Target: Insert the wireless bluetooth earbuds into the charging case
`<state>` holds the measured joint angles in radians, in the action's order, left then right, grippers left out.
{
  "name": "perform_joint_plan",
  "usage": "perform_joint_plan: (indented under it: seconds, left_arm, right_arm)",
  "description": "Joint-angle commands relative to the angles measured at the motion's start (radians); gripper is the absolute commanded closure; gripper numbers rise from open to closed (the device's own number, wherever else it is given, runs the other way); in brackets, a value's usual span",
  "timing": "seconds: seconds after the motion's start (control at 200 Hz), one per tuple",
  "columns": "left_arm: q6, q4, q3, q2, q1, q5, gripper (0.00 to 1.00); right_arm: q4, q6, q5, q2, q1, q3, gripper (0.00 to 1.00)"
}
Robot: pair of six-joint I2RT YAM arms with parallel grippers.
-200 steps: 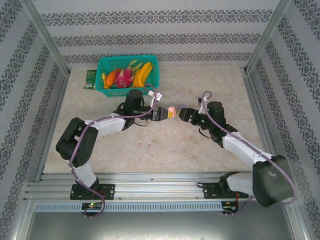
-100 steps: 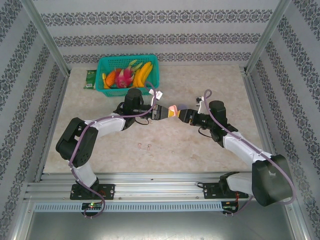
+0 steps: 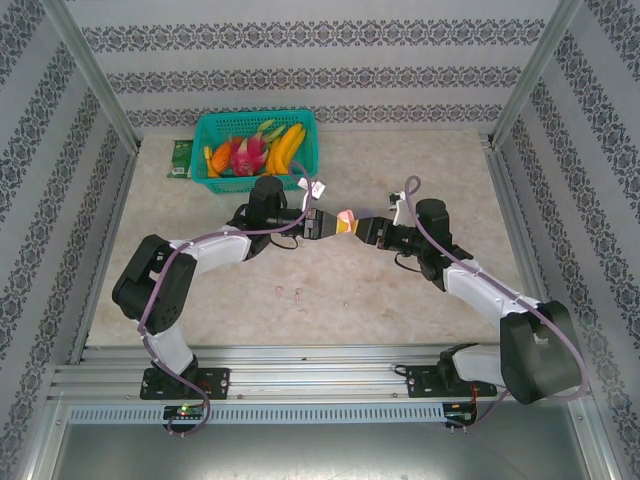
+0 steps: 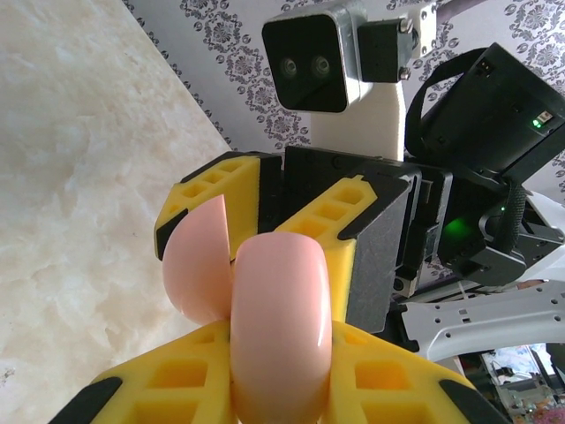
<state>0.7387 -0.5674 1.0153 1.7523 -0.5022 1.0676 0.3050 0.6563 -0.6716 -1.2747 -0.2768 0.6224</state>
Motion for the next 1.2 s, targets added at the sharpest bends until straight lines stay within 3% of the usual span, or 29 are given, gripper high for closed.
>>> perform_joint_plan:
  seconds: [0.0,0.25,0.869,1.194]
  left_arm:
    - [-0.001,-0.043,0.032,0.01,-0.002,0.034,0.77]
    - [-0.003,-0.045,0.035,0.018,-0.002,0.032,0.77]
    - [0.007,-0.045,0.048,0.038,-0.004,0.043,0.77]
    - [-0.004,-0.009,0.048,0.044,-0.004,0.03,0.68]
  right_arm:
    - [0.041,0.008,-0.026,-0.017,0.006,0.036,0.5]
    - [0.044,0.006,-0.035,-0.036,0.004,0.046,0.54]
    - [0.046,0.005,-0.052,-0.068,-0.006,0.075,0.79]
    - [0.004,-0.013,-0.037,-0.039,-0.023,0.089,0.93]
